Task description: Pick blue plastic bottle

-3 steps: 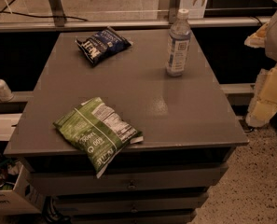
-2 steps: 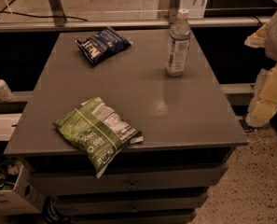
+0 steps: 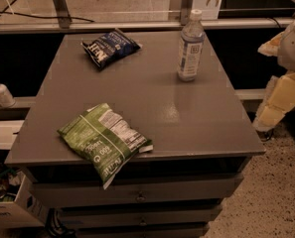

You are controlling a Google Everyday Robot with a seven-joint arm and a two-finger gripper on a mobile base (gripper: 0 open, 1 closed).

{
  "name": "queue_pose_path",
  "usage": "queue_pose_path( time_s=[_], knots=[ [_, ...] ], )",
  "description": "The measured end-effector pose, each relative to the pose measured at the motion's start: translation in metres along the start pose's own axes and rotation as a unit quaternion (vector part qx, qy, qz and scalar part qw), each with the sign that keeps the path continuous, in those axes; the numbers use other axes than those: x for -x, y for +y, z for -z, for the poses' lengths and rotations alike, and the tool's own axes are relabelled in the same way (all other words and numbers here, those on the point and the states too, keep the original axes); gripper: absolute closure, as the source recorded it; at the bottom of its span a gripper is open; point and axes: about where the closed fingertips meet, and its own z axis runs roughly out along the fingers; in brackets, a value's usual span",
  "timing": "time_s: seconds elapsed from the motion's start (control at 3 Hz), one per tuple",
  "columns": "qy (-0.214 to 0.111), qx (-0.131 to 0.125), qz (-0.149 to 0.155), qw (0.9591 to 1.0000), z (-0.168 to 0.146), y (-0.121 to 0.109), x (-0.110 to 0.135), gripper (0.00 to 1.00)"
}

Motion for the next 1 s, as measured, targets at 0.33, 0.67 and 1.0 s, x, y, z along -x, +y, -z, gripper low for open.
queue_pose_path(
  time_s=[0.33, 0.67, 1.0],
  knots=[
    [-0.018, -0.009, -0.018, 0.9996, -0.028, -0.023, -0.007, 0.00],
    [-0.040, -0.028, -0.033, 0.9983, -0.053, -0.053, -0.008, 0.00],
    [-0.059, -0.053, -0.042, 0.9960, -0.073, -0.087, 0.000, 0.00]
  ],
)
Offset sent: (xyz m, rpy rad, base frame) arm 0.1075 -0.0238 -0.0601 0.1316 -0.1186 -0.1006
